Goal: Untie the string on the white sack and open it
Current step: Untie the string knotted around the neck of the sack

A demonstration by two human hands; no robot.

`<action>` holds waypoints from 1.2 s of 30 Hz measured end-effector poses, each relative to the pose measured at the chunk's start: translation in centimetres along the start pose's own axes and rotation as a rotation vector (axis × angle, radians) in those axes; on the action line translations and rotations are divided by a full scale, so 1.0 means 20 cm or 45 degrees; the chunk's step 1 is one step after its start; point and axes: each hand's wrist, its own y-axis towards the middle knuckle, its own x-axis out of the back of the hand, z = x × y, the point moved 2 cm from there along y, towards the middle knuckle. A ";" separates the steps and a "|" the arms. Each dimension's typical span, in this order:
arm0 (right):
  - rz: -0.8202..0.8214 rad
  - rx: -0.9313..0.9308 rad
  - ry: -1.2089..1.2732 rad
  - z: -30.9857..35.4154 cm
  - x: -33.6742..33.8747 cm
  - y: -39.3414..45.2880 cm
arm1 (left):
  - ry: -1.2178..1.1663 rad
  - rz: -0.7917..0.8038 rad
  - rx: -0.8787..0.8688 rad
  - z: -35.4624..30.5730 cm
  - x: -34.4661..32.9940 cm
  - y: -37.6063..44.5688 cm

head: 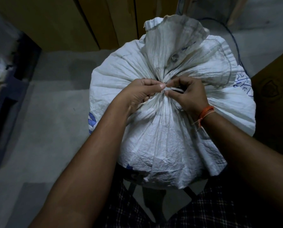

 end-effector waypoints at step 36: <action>0.694 0.220 -0.579 0.15 0.31 -0.06 | 0.405 -0.221 -0.316 -0.06 -0.05 -0.07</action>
